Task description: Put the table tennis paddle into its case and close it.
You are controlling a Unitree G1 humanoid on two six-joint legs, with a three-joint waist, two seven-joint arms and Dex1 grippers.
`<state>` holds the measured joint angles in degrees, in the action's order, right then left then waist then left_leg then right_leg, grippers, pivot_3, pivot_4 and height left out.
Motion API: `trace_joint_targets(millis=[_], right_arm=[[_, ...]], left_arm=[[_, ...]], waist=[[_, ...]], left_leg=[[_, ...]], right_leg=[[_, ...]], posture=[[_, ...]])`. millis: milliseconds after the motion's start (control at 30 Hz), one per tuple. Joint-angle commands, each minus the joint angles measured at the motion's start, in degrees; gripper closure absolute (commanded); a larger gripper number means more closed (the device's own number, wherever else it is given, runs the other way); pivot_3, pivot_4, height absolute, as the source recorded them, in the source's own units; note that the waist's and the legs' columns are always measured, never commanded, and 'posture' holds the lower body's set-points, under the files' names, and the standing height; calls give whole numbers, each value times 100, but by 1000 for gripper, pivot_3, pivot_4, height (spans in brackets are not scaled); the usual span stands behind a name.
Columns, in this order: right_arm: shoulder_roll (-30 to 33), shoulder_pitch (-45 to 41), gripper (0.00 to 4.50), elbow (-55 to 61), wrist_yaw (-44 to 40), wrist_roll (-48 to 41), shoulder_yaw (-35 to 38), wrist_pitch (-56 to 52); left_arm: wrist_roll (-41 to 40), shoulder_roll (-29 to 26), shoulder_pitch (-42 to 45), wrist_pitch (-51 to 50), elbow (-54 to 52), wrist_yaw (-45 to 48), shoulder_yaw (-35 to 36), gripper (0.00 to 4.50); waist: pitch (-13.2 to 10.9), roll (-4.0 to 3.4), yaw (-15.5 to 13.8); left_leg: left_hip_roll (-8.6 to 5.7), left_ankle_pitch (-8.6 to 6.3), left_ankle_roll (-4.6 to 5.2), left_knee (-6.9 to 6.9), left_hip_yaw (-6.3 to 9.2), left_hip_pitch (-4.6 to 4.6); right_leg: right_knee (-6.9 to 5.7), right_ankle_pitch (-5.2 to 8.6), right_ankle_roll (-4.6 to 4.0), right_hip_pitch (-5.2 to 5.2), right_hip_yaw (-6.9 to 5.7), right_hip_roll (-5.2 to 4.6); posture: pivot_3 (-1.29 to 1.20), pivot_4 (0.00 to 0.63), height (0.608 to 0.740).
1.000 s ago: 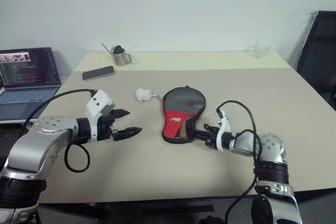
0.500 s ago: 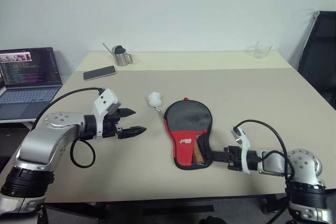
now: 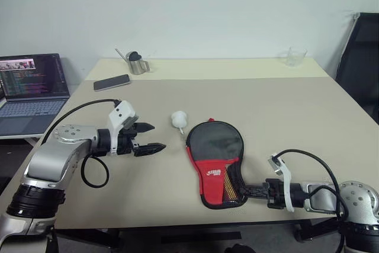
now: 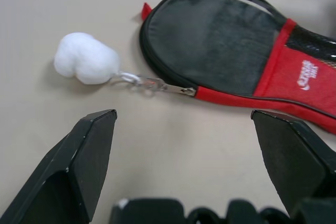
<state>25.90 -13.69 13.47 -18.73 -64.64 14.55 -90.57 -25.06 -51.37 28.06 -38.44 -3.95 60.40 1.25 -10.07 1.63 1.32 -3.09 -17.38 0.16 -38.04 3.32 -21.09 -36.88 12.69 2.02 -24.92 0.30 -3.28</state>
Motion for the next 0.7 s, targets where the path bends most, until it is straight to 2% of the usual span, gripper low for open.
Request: trace_joint_targets(millis=[33, 333, 667, 700], right_arm=[[91, 233, 4468, 165, -137, -292, -103, -193], [130, 433, 4468, 283, -75, -741, -198, -193], [167, 302, 4468, 361, -90, -440, -385, -71], [204, 292, 4242, 374, -132, -403, -423, -38]], left_arm=[[25, -20, 115, 90, -109, 31, 38, 0], [38, 4, 96, 86, -126, 26, 47, 0], [52, -32, 76, 78, -125, -2, 110, 0], [54, -32, 76, 80, -125, -6, 112, 0]], waist=[[0, 1, 0], [1, 2, 16], [2, 4, 32], [3, 5, 32]], left_leg=[[0, 0, 0, 0, 0, 0], [3, 0, 0, -1, 0, 3], [4, 0, 0, -3, -3, 8], [4, 0, 0, -3, -3, 9]], right_leg=[[0, 0, 0, 0, -1, 0], [-5, 0, 0, 0, 0, 1], [-11, 0, 0, 1, 4, 3], [-11, 0, 0, 1, 4, 3]], posture=[[0, 150, 740], [0, 150, 740], [0, 150, 740], [0, 150, 740]])
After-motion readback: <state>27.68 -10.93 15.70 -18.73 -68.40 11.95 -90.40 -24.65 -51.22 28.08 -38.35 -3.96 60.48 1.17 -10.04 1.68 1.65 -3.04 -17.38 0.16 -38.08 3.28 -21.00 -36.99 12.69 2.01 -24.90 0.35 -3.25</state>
